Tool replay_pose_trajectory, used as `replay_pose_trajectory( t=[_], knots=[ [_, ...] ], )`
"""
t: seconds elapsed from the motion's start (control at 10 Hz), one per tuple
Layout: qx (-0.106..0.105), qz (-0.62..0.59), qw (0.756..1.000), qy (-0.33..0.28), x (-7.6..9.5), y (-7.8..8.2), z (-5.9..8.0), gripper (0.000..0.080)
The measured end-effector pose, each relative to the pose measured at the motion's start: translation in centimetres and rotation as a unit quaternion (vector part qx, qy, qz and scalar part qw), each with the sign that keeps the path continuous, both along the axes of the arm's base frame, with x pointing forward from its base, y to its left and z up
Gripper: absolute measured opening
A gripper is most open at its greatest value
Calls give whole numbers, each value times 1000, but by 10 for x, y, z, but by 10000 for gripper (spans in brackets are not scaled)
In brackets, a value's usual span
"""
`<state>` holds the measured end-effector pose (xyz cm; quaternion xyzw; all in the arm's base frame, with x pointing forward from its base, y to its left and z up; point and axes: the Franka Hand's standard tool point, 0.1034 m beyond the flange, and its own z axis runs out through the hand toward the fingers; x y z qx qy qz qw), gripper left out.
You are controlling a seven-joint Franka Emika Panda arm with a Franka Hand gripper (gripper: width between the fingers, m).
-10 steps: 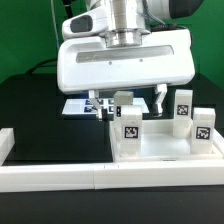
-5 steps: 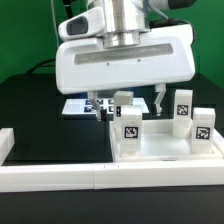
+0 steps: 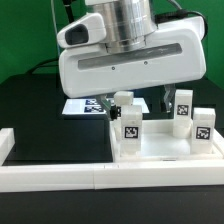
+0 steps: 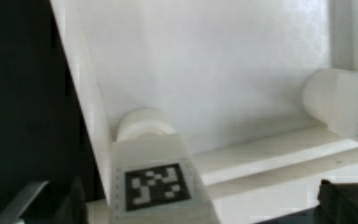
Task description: Assemble square table
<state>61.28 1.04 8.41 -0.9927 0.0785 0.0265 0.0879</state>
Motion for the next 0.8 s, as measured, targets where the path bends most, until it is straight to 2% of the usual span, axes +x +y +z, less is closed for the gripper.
replay_pose_trajectory(
  t=[0.2,0.4,0.6,0.8],
  knots=[
    [-8,8,1000,8,4,-7,1,649],
    [-17,9,1000,10,20,-11,3,649],
    [-17,5,1000,13,19,-14,-5,649],
    [-16,-3,1000,14,20,-13,-5,649]
  ],
)
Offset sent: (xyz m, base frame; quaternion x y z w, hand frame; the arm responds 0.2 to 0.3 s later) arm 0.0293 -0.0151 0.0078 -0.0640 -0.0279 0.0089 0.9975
